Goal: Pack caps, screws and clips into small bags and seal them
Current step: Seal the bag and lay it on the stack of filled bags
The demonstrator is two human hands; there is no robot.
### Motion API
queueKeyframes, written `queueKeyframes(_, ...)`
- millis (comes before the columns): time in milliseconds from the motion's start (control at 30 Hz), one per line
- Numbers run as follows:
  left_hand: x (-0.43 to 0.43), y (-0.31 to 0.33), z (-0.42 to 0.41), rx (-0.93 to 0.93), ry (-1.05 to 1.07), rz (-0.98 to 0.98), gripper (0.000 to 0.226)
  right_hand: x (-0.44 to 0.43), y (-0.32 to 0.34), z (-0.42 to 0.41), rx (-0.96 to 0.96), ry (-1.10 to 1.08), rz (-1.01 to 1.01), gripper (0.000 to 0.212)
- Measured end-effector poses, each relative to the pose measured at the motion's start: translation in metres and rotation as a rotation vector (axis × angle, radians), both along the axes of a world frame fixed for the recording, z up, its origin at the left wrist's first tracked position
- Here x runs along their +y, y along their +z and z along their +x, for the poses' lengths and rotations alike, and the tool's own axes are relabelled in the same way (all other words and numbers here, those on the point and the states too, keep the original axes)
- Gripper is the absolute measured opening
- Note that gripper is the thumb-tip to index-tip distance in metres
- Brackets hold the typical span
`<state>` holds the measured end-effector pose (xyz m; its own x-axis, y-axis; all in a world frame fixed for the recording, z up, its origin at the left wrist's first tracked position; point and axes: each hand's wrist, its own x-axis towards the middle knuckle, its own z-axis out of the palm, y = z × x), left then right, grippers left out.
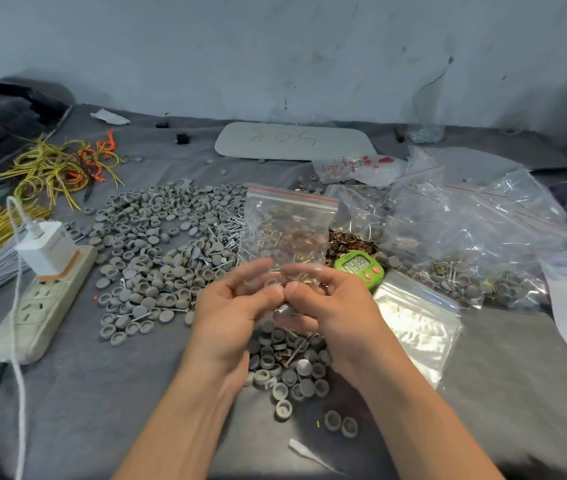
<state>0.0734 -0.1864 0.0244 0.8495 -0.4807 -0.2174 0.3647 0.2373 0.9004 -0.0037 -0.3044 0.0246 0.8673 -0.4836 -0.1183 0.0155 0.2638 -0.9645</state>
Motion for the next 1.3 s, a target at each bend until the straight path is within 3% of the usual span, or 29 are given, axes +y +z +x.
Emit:
queueKeyframes(67,-0.006,0.001,0.001,0.046,0.017,-0.029,0.02,-0.006,0.004,-0.004,-0.014,-0.019,-0.001,0.015)
queueKeyframes(133,-0.013,0.004,-0.001,0.054,0.021,-0.044,0.015,-0.014,0.007,-0.011,-0.034,-0.034,0.007,0.025)
queueKeyframes(267,-0.031,0.007,-0.016,-0.116,-0.025,0.027,0.012,-0.026,0.006,-0.021,-0.032,-0.149,-0.017,0.013)
queueKeyframes(300,-0.038,0.008,-0.021,-0.174,-0.057,0.044,0.018,-0.029,0.007,-0.024,-0.025,-0.178,-0.009,0.009)
queueKeyframes(367,-0.055,0.009,-0.031,-0.26,-0.085,0.067,0.034,-0.038,0.007,-0.03,-0.016,-0.219,0.013,0.022)
queueKeyframes(500,-0.091,0.012,-0.043,-0.227,-0.074,0.047,0.036,-0.064,0.012,-0.049,-0.034,-0.334,-0.051,0.012)
queueKeyframes(733,-0.186,0.012,-0.071,-0.313,-0.165,0.107,0.033,-0.124,0.009,-0.077,-0.023,-0.855,-0.059,0.013)
queueKeyframes(800,-0.215,0.011,-0.078,-0.333,-0.199,0.175,0.032,-0.14,0.007,-0.09,0.082,-1.092,-0.186,0.027)
queueKeyframes(867,-0.232,0.012,-0.081,-0.353,-0.263,0.279,0.051,-0.145,0.011,-0.1,0.182,-1.262,-0.392,0.035)
queueKeyframes(933,-0.237,0.012,-0.077,-0.412,-0.293,0.334,0.066,-0.146,0.011,-0.101,0.176,-1.177,-0.548,0.038)
queueKeyframes(1067,-0.218,0.011,-0.072,-0.877,-0.097,0.504,0.033,-0.144,-0.003,-0.086,0.383,-0.664,-0.703,0.043)
queueKeyframes(1133,-0.212,0.011,-0.075,-1.037,-0.225,0.622,0.024,-0.145,-0.011,-0.078,0.47,-0.589,-0.714,0.034)
queueKeyframes(1200,-0.21,0.012,-0.076,-1.073,-0.425,0.713,0.027,-0.143,-0.015,-0.075,0.458,-0.6,-0.712,0.023)
queueKeyframes(1300,-0.204,0.015,-0.073,-1.099,-0.594,0.749,0.043,-0.142,-0.014,-0.079,0.457,-0.591,-0.731,0.047)
